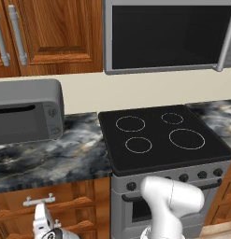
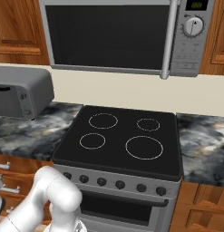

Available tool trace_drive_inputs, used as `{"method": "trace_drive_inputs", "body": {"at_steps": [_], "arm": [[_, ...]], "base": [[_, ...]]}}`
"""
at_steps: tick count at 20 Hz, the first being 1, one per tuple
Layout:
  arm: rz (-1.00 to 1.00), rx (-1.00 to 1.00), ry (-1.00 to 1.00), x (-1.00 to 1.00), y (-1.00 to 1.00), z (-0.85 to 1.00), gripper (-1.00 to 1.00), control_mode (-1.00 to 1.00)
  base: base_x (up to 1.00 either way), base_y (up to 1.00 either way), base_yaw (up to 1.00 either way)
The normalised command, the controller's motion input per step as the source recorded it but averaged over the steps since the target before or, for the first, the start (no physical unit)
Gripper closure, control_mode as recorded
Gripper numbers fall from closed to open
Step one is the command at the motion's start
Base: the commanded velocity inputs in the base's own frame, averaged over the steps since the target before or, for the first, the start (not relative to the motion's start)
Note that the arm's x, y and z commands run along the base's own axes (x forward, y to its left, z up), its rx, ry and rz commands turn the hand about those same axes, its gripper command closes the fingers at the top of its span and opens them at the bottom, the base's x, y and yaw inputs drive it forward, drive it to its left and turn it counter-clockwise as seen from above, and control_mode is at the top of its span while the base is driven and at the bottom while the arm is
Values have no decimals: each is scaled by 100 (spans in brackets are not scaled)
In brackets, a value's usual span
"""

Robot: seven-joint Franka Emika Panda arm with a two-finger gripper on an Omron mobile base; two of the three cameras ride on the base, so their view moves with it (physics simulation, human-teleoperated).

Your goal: Take the pizza cutter from the drawer on the left and place it on the dining counter for cutting.

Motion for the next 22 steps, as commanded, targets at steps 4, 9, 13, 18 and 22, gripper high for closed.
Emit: {"method": "trace_drive_inputs", "body": {"at_steps": [4,9,13,18,22], "arm": [[0,5,0,21,24,-31,-100,-100],[2,5,0,8,15,-43,-100,-100],[1,2,0,15,5,-31,-100,-100],[0,5,-2,27,0,-3,-100,-100],[0,2,-3,30,0,-8,-100,-100]], "base": [[0,0,0],[0,0,0],[0,0,0],[0,0,0],[0,0,0]]}}
